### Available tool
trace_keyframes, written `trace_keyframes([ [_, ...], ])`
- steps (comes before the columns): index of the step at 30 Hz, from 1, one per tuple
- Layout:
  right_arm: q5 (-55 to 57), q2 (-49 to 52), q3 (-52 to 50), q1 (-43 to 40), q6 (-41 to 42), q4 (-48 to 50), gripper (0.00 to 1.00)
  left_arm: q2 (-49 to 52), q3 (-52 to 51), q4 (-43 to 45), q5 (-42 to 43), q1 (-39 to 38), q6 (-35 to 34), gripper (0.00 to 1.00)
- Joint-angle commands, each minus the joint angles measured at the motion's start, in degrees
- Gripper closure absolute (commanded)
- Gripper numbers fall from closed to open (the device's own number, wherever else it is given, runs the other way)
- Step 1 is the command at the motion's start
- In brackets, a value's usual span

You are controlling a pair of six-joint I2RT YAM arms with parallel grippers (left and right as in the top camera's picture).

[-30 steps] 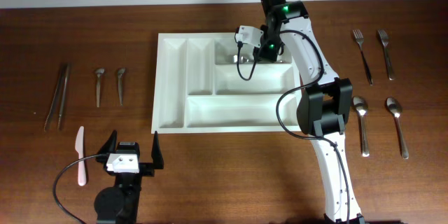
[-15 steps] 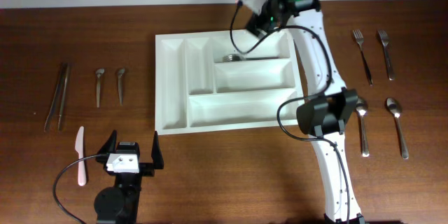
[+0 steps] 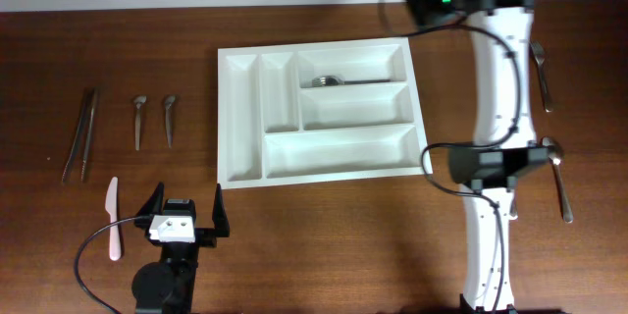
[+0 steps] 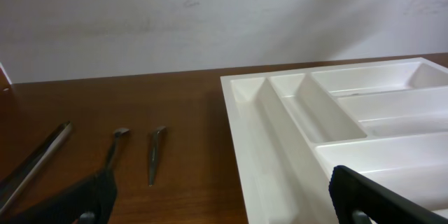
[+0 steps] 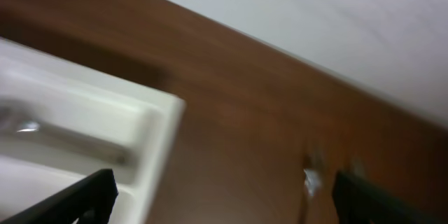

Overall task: Pack container
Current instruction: 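Withdraw the right gripper back toward the right-side forks, then lower the right gripper onto the next fork and grasp its handle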

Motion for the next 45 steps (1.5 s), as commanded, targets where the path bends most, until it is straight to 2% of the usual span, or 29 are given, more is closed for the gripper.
trace_keyframes([
  [1, 6.27, -3.69, 0.76, -6.29, 8.72, -4.0, 0.01, -0.48, -0.11, -0.24, 0.24, 0.31, -0.35, 0.01],
  [6, 1.9, -3.67, 0.74, -11.43, 8.74, -9.92, 0.01, -0.48, -0.11, -0.24, 0.24, 0.31, -0.35, 0.01],
  [8, 1.97, -3.15, 0.22, -13.14, 8.68, -9.53, 0.02, -0.48, -0.11, -0.22, 0.24, 0.31, -0.35, 0.01],
  [14, 0.87, -1.09, -5.77, -18.4, 0.57, -4.63, 0.01, -0.48, -0.11, -0.24, 0.24, 0.31, -0.35, 0.01],
  [19, 0.59, -0.7, -16.44, -20.81, 0.85, 0.98, 0.01, -0.48, -0.11, -0.24, 0.24, 0.31, -0.35, 0.01],
  [26, -5.66, 0.07, -29.51, -20.7, 0.17, 11.08, 0.01, -0.48, -0.11, -0.24, 0.24, 0.31, -0.35, 0.01],
  [30, -8.44, 0.09, -34.18, -20.68, -3.98, 13.6, 0.01, -0.48, -0.11, -0.24, 0.24, 0.31, -0.35, 0.01],
  [32, -7.67, 0.22, -35.52, -20.7, -5.9, 14.34, 0.01, -0.48, -0.11, -0.24, 0.24, 0.31, -0.35, 0.01],
  [45, -5.16, 5.79, -35.8, -20.74, -5.68, 16.04, 0.01, -0.48, -0.11, -0.24, 0.24, 0.31, -0.35, 0.01],
])
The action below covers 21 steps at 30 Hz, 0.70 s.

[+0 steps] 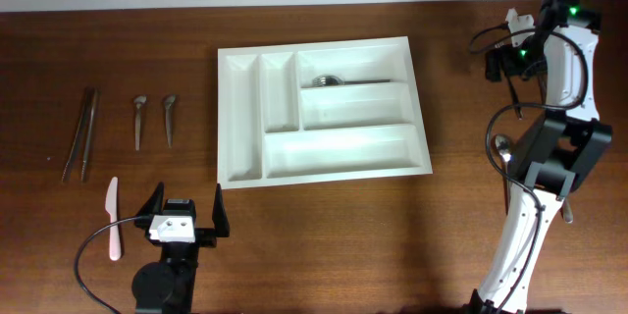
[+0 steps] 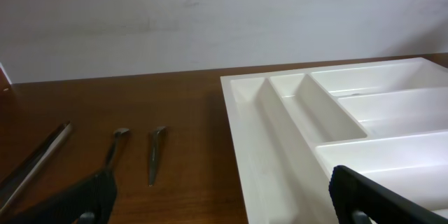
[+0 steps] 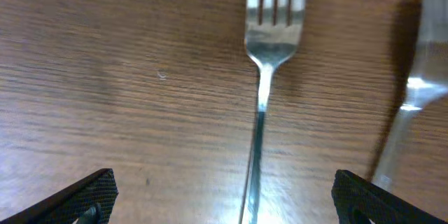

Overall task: Pack container
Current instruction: 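Lower the right gripper onto the next fork and grasp its handle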

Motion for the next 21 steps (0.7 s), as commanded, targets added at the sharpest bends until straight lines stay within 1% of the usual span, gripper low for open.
trace_keyframes([
  [1, 0.68, 2.93, -0.63, 0.26, -0.59, 0.2, 0.01, -0.48, -0.11, -0.24, 0.24, 0.31, -0.35, 0.01],
  [18, 1.22, 6.05, -0.63, 0.15, -0.63, 2.32, 0.01, -0.48, -0.11, -0.24, 0.22, 0.31, -0.35, 0.01],
  [21, 1.36, 6.05, -0.63, 0.15, -0.68, 3.37, 0.07, -0.48, -0.11, -0.24, 0.24, 0.31, -0.35, 0.01],
])
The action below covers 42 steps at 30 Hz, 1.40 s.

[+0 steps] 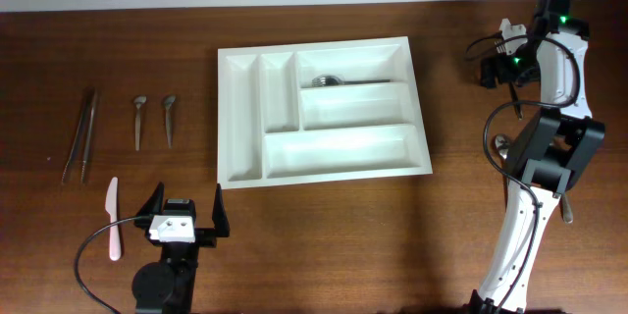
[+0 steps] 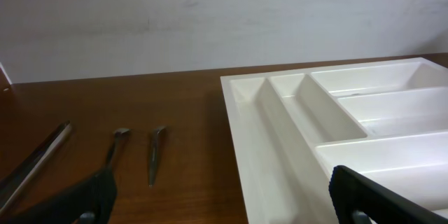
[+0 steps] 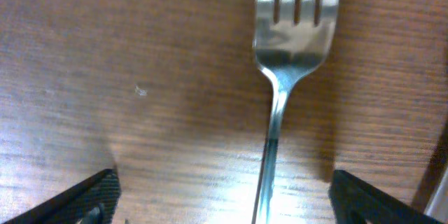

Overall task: Pack container
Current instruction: 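Lower the right gripper onto the next fork and grasp its handle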

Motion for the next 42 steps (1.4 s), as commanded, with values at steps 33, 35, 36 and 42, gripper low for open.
trace_keyframes([
  [33, -1.18, 4.04, -1.05, -0.31, 2.8, 5.6, 0.19, -0.48, -0.11, -0.24, 0.24, 0.31, -0.35, 0.01],
  [35, -2.14, 4.35, -1.05, -0.55, 3.17, 5.44, 0.19, -0.48, -0.11, -0.24, 0.24, 0.31, -0.35, 0.01],
  [36, -2.21, 4.52, -1.05, -0.61, 3.15, 5.2, 0.19, -0.48, -0.11, -0.24, 0.22, 0.31, -0.35, 0.01],
  [42, -2.03, 4.59, -1.05, -0.66, 3.93, 4.57, 0.19, -0.48, -0.11, -0.24, 0.24, 0.31, -0.35, 0.01],
])
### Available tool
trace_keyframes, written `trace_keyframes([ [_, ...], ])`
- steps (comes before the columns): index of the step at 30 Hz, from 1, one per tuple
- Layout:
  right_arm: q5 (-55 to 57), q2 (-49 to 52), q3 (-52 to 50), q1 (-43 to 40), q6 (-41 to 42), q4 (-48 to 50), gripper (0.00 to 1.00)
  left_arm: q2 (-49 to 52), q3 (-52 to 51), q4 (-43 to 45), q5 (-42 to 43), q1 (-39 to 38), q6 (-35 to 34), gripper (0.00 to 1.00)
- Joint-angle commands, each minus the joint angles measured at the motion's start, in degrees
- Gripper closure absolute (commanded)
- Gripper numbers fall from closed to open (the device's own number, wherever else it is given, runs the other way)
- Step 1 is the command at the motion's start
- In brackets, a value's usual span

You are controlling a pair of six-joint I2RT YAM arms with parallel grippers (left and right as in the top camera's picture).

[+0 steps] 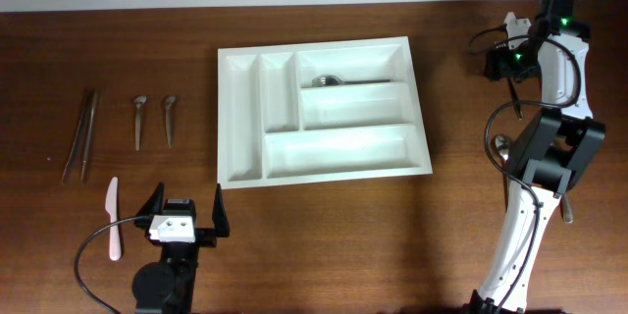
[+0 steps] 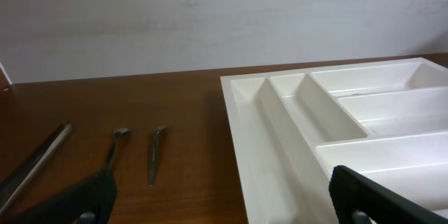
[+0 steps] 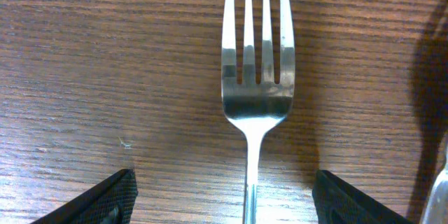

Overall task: Pack container
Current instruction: 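Lower the right gripper onto the next fork and grasp its handle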

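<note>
A steel fork (image 3: 255,91) lies on the wooden table with its tines pointing away. Its handle runs down between the fingers of my right gripper (image 3: 222,199), which is open around it and not touching it. Overhead, that gripper (image 1: 503,59) is at the far right of the table and the arm hides the fork. The white cutlery tray (image 1: 224,118) holds one steel piece (image 1: 334,81) in its top compartment. My left gripper (image 1: 184,218) is open near the front edge, left of the tray (image 2: 280,147).
Left of the tray lie long tongs (image 1: 78,135), two small spoons (image 1: 137,120) (image 1: 169,118) and a pink knife (image 1: 113,218). More steel cutlery lies by the right arm: a spoon (image 1: 498,145) and another piece (image 3: 439,182) right beside the fork.
The right wrist view has shifted: all the fork's tines now show and it looks a little smaller. The fingers stand slightly narrower around the handle. The left arm has not moved.
At first the right gripper was over the tray's far right corner, with a steel piece lying in the top compartment. Then it was above the fork at the far right, then closer down over it. Now it straddles the handle, open. The left gripper stayed open throughout.
</note>
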Motion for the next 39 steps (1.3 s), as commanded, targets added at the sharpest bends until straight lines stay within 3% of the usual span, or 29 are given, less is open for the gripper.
trace_keyframes([
  [1, 0.44, 3.78, -1.07, -0.2, 1.36, -0.7, 0.19, -0.48, -0.11, -0.24, 0.22, 0.31, -0.35, 0.01],
  [5, 0.48, 3.78, -1.07, -0.52, 1.29, -0.68, 0.21, -0.48, -0.11, -0.24, 0.24, 0.31, -0.35, 0.01],
  [8, 0.48, 3.78, -1.07, -0.81, 1.29, -0.68, 0.44, -0.48, -0.11, -0.24, 0.24, 0.31, -0.35, 0.01],
  [9, 0.48, 3.78, -1.07, -0.92, 1.27, -0.66, 0.46, -0.48, -0.11, -0.24, 0.24, 0.31, -0.35, 0.01],
  [14, 0.5, 3.78, -1.07, -1.46, 0.57, -0.37, 0.46, -0.48, -0.11, -0.24, 0.24, 0.31, -0.35, 0.01],
  [17, 0.94, 3.78, -1.07, -1.62, -0.09, -0.24, 0.57, -0.48, -0.11, -0.24, 0.24, 0.31, -0.35, 0.01],
  [20, 0.92, 3.78, -1.07, -1.62, -0.24, -0.11, 0.58, -0.48, -0.11, -0.24, 0.24, 0.31, -0.35, 0.01],
  [31, 0.94, 3.78, -1.07, -1.62, -0.24, 2.16, 0.76, -0.48, -0.11, -0.22, 0.24, 0.31, -0.35, 0.01],
  [34, 0.94, 3.78, -1.07, -1.64, -0.24, 2.16, 0.86, -0.48, -0.11, -0.24, 0.24, 0.31, -0.35, 0.01],
  [39, 0.96, 3.78, -1.07, -1.64, -0.24, 2.4, 0.92, -0.48, -0.11, -0.24, 0.24, 0.31, -0.35, 0.01],
])
